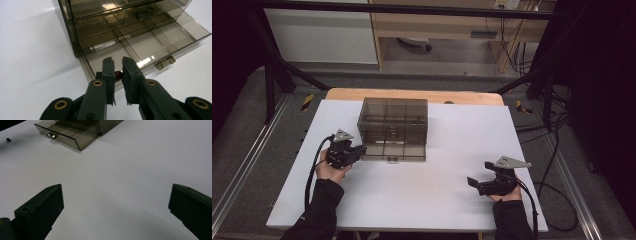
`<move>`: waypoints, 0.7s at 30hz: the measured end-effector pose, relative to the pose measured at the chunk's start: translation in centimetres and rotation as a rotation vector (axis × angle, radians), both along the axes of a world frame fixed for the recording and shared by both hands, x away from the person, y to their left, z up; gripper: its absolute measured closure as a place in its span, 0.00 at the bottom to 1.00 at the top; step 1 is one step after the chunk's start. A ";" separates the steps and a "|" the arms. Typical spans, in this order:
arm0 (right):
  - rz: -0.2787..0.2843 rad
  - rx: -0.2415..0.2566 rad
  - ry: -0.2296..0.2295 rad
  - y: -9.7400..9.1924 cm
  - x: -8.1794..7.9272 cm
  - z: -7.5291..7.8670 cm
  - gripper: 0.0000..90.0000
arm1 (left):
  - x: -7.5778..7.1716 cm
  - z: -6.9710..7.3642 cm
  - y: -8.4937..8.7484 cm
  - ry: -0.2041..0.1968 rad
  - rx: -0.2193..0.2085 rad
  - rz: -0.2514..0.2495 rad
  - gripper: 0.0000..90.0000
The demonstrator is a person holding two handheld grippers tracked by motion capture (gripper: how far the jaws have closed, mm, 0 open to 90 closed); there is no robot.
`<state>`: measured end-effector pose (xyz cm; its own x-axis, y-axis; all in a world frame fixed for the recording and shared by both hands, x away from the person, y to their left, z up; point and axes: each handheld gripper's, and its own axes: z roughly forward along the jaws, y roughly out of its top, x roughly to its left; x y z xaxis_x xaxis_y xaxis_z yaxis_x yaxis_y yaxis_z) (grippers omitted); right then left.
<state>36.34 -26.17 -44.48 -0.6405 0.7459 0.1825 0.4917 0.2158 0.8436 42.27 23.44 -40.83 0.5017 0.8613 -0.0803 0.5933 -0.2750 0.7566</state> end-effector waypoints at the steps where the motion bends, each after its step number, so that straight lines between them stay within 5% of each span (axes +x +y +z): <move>1: 0.000 0.000 0.000 0.0 0.0 0.0 0.01 | 0.1 -0.1 -0.1 0.002 0.003 -0.001 0.89; 21: 0.000 0.001 0.000 0.0 0.0 0.0 0.01 | 2.0 -1.9 -0.9 0.028 0.041 0.021 0.89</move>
